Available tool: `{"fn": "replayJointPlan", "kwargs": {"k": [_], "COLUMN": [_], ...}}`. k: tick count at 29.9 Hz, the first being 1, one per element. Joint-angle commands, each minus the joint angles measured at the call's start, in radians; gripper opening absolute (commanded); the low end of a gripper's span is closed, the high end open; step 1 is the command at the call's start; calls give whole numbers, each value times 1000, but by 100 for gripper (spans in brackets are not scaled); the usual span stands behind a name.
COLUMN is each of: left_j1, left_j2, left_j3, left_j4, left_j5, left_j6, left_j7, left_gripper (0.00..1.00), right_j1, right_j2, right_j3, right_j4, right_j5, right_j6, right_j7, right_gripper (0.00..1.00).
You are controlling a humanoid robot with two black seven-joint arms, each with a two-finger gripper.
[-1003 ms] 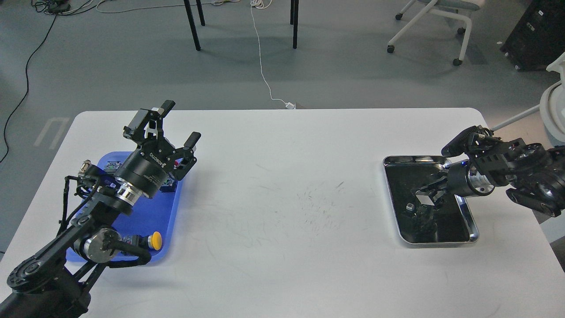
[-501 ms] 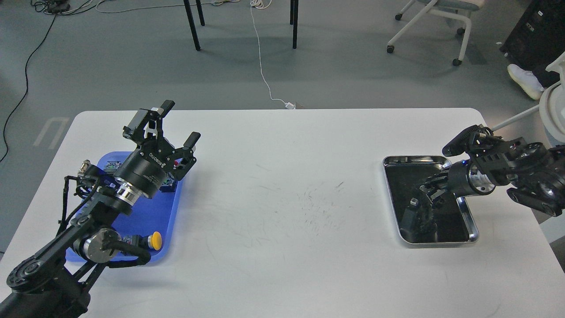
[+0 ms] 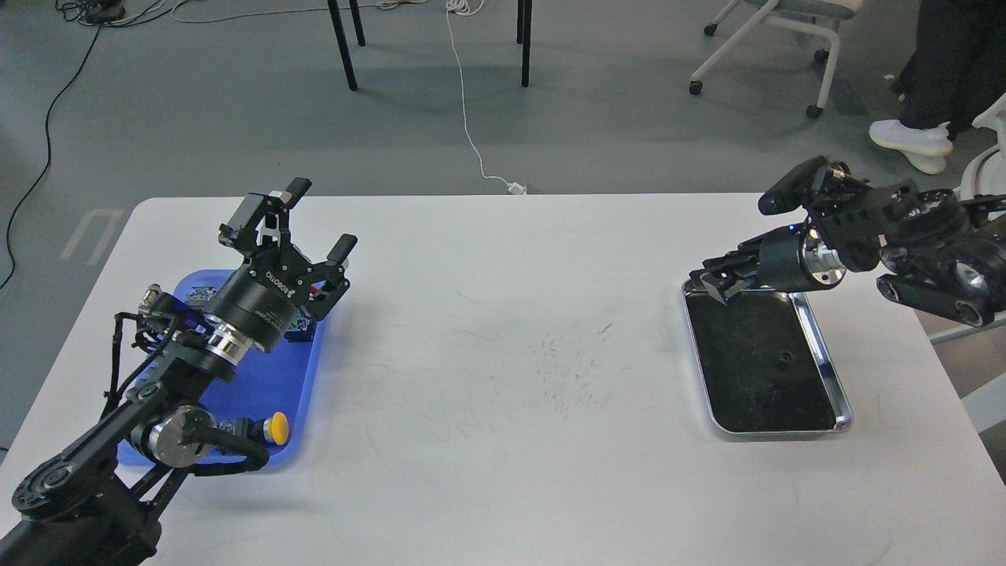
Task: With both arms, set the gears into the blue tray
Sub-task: 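Carry the black gear with the right gripper toward the table center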
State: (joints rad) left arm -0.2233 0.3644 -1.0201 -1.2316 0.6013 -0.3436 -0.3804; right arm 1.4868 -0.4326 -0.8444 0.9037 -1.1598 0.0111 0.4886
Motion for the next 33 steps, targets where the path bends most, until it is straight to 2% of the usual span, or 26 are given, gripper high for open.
{"fn": "replayJointPlan", "kwargs": {"k": [1, 7, 10, 21, 33], "left_j1": [1, 2, 2, 22, 36], "left_j2": [2, 36, 45, 56, 74], "left_j3": [-1, -3, -5, -9, -12], "left_j4": [-5, -35, -37, -60, -65], "left_j5": [0, 0, -1, 0, 0], "left_j6": [0, 0, 0, 0, 0], "left_j7": [-2, -28, -29, -29, -29], "left_gripper": [98, 98, 98, 98, 98], "right_j1": [32, 26, 12, -82, -86], "right_j2": [115, 351, 433, 433, 433], "right_j3": [5, -4, -7, -111, -130], "right_j4": [27, 8, -8, -11, 24], "right_j5": [98, 202, 250, 319, 308], "right_j6": [0, -14, -43, -200, -204], "right_j7": [0, 0, 0, 0, 0], "right_gripper": [15, 15, 15, 15, 16]}}
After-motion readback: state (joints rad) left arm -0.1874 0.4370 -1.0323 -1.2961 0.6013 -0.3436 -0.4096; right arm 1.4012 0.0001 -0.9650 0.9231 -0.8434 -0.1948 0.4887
